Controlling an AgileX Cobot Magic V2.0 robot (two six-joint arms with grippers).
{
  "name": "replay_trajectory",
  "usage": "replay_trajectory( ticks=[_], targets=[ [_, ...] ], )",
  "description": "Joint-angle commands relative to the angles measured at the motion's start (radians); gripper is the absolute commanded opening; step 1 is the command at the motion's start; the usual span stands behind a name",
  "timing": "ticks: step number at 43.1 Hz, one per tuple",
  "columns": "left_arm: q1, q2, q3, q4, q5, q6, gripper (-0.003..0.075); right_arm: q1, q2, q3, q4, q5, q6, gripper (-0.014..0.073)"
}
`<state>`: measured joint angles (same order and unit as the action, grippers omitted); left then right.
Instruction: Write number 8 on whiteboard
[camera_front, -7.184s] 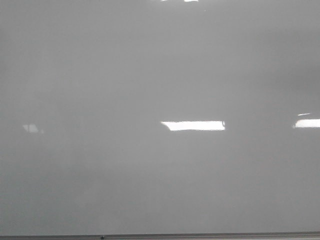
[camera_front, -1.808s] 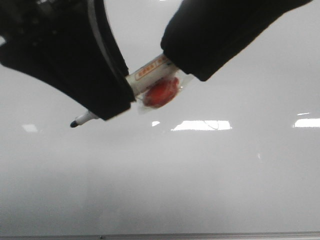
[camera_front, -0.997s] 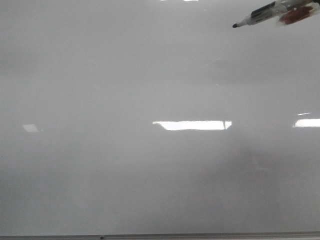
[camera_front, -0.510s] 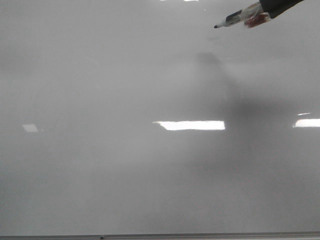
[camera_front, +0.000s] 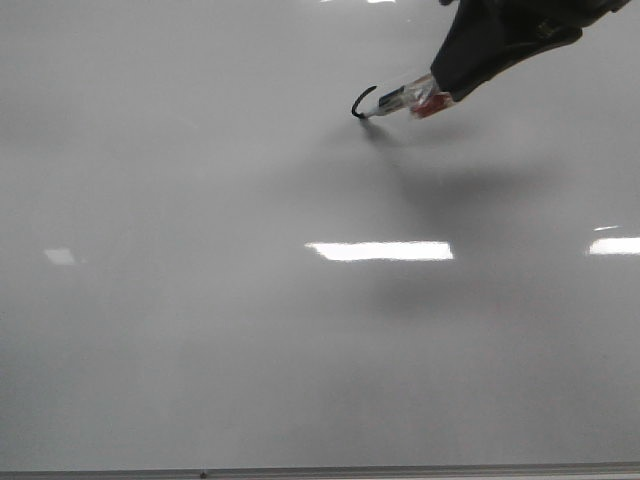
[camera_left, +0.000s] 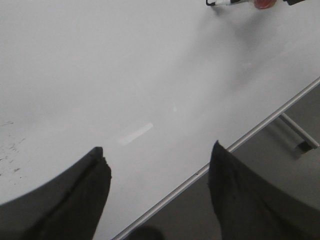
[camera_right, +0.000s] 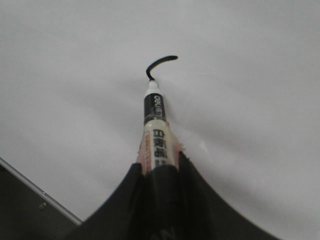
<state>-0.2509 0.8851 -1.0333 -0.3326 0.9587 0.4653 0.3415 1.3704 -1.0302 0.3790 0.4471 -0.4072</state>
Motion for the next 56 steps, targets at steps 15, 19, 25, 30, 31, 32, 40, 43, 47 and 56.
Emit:
replay_trajectory(
  ticks=[15,19,25,30,31,32,40,43,47,56],
  targets=[
    [0.002,-0.004,-0.024,-0.031,-0.048,-0.011,0.0419,0.004,-0.063,0.143,0.011,-0.120,0.000,-0.0099],
    [0.002,-0.004,-0.024,-0.031,-0.045,-0.011,0.0419,0.051,-0.041,0.136,0.017,-0.200,0.000,-0.0099],
    [0.002,-0.004,-0.024,-0.031,-0.045,-0.011,0.0419,0.062,-0.033,0.081,0.018,-0.219,0.003,-0.0099],
    [0.002,-0.004,-0.024,-0.031,-0.041,-0.011,0.0419,0.018,-0.041,0.027,0.018,-0.188,0.003,-0.0099],
    [0.002,-0.004,-0.024,-0.031,-0.038,-0.011,0.0419,0.005,-0.043,0.017,0.018,-0.177,0.003,-0.0099],
    [0.002,-0.004,-0.024,-0.031,-0.038,-0.011,0.0419,-0.004,-0.044,0.009,0.017,-0.171,0.003,-0.0099],
    [0.002,-0.004,-0.024,-0.029,-0.038,-0.011,0.0419,-0.047,-0.044,-0.023,0.017,-0.145,0.003,-0.0099],
    [0.002,-0.004,-0.024,-0.029,-0.038,-0.011,0.0419,-0.031,-0.044,-0.023,0.017,-0.169,0.003,-0.0099],
    [0.002,-0.004,-0.024,-0.029,-0.038,-0.011,0.0419,-0.001,-0.044,-0.023,0.017,-0.189,0.003,-0.0099],
    [0.002,-0.004,-0.024,-0.029,-0.036,-0.009,0.0419,0.022,-0.130,-0.022,0.017,-0.138,0.003,-0.0099]
  ],
)
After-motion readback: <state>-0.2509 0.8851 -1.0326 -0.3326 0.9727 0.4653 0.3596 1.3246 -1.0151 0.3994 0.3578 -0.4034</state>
